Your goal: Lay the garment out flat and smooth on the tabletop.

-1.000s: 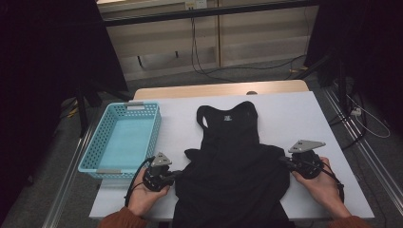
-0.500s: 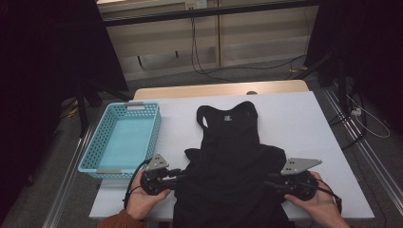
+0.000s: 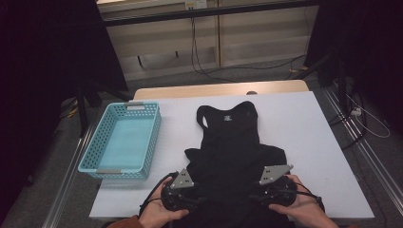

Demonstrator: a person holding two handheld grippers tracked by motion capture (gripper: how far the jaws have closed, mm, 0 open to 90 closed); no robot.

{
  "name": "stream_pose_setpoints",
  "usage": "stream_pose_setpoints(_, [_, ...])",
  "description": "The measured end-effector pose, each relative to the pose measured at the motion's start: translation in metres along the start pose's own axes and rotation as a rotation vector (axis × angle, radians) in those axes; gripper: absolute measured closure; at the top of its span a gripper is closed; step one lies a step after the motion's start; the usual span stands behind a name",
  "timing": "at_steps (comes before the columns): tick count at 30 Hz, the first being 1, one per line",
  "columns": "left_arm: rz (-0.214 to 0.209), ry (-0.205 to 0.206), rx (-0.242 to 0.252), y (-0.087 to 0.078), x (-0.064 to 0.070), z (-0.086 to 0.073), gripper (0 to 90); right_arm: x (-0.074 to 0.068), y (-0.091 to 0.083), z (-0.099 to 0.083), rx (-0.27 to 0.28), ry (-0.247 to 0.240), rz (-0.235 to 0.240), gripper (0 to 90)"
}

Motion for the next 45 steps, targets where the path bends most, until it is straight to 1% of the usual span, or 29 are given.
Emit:
stream_pose_setpoints(1, [-0.003,0.013,-0.013,0.002,0.002,-0.001,41.3,0.000,0.000,0.001,0.000,0.002,0.000,60.1])
stream_pose_setpoints(2, [0.012,0.041,-0.020,0.003,0.005,-0.001,40.6,0.000,0.000,0.001,0.000,0.001,-0.001,72.3])
stream_pose_setpoints(3, [0.015,0.053,-0.021,0.004,0.006,0.000,39.7,0.000,-0.001,0.001,-0.001,0.001,0.010,81.2])
stream_pose_setpoints(4, [0.017,0.062,-0.025,0.005,0.007,0.000,39.5,0.000,-0.001,0.000,-0.002,0.000,0.018,86.4])
stream_pose_setpoints(6, [0.008,0.061,-0.023,0.005,0.009,0.001,42.1,-0.003,-0.002,0.000,-0.006,-0.007,0.019,89.8])
stream_pose_setpoints(7, [-0.006,0.066,-0.026,0.003,0.010,0.001,51.5,-0.004,-0.003,-0.001,-0.010,-0.015,0.023,90.0])
stream_pose_setpoints(8, [-0.014,0.070,-0.034,0.002,0.012,0.001,69.7,-0.004,-0.004,-0.002,-0.013,-0.017,0.030,90.0])
stream_pose_setpoints(10, [-0.030,0.072,-0.046,0.002,0.015,0.001,83.9,-0.007,-0.007,-0.006,-0.016,-0.023,0.049,90.0])
stream_pose_setpoints(11, [-0.019,0.077,-0.049,0.002,0.017,0.002,88.0,-0.009,-0.009,-0.008,-0.018,-0.028,0.056,90.0])
stream_pose_setpoints(12, [-0.019,0.074,-0.054,0.002,0.018,0.002,88.8,-0.012,-0.011,-0.010,-0.023,-0.035,0.063,90.0])
stream_pose_setpoints(13, [-0.037,0.067,-0.062,0.000,0.018,0.001,89.1,-0.015,-0.013,-0.012,-0.025,-0.040,0.068,90.0])
stream_pose_setpoints(15, [-0.071,0.031,-0.050,-0.001,0.020,-0.001,89.3,-0.022,-0.017,-0.017,-0.029,-0.049,0.079,90.0])
stream_pose_setpoints(17, [-0.095,0.023,-0.061,-0.006,0.022,-0.005,89.3,-0.027,-0.020,-0.021,-0.032,-0.055,0.085,90.0])
stream_pose_setpoints(19, [-0.102,0.036,-0.069,-0.010,0.027,-0.009,89.3,-0.032,-0.022,-0.024,-0.033,-0.061,0.094,90.0])
stream_pose_setpoints(24, [-0.134,0.014,-0.071,-0.019,0.040,-0.017,89.3,-0.041,-0.025,-0.028,-0.039,-0.074,0.105,90.0])
stream_pose_setpoints(27, [-0.151,0.016,-0.083,-0.023,0.050,-0.023,89.3,-0.048,-0.026,-0.029,-0.046,-0.087,0.136,89.9])
stream_pose_setpoints(28, [-0.155,0.014,-0.088,-0.024,0.053,-0.025,89.3,-0.051,-0.025,-0.030,-0.057,-0.095,0.154,89.6])
stream_pose_setpoints(30, [-0.164,0.023,-0.112,-0.027,0.059,-0.029,89.2,-0.059,-0.022,-0.032,-0.085,-0.122,0.155,89.2])
stream_pose_setpoints(31, [-0.177,0.013,-0.104,-0.026,0.063,-0.030,89.2,-0.063,-0.020,-0.033,-0.096,-0.130,0.168,89.0])
stream_pose_setpoints(32, [-0.178,0.013,-0.104,-0.027,0.065,-0.031,89.0,-0.067,-0.019,-0.034,-0.104,-0.138,0.172,88.4])
stream_pose_setpoints(33, [-0.178,-0.001,-0.096,-0.027,0.065,-0.031,88.7,-0.070,-0.019,-0.034,-0.109,-0.142,0.168,87.0])
stream_pose_setpoints(34, [-0.181,-0.010,-0.090,-0.027,0.064,-0.030,86.6,-0.072,-0.018,-0.034,-0.108,-0.147,0.166,82.1])
stream_pose_setpoints(35, [-0.183,-0.010,-0.090,-0.028,0.062,-0.030,84.1,-0.072,-0.018,-0.033,-0.103,-0.142,0.164,77.6])
stream_pose_setpoints(36, [-0.182,-0.024,-0.072,-0.028,0.060,-0.028,80.9,-0.070,-0.019,-0.032,-0.091,-0.134,0.157,76.3])
stream_pose_setpoints(38, [-0.178,-0.033,-0.052,-0.030,0.054,-0.024,71.3,-0.065,-0.022,-0.029,-0.058,-0.118,0.144,69.4])
stream_pose_setpoints(40, [-0.143,-0.022,-0.036,-0.033,0.047,-0.021,65.8,-0.058,-0.025,-0.024,-0.017,-0.082,0.120,63.6])
stream_pose_setpoints(42, [-0.130,-0.043,-0.016,-0.035,0.039,-0.018,62.8,-0.049,-0.028,-0.019,0.022,-0.047,0.084,57.8])
stream_pose_setpoints(43, [-0.113,-0.053,-0.003,-0.034,0.035,-0.017,60.7,-0.043,-0.029,-0.016,0.044,-0.023,0.065,56.8])
stream_pose_setpoints(45, [-0.077,-0.040,-0.010,-0.033,0.026,-0.015,58.5,-0.031,-0.032,-0.013,0.075,0.006,0.028,56.1])
Point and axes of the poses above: each handheld gripper's, and its own axes: y roughly forward along the jaws, z roughly out of its top, x roughly to its right, the point moved 5 cm from there along y, roughly forward along the jaws, and after that the axes turned 4 degrees about y, right-handed, at the moved point
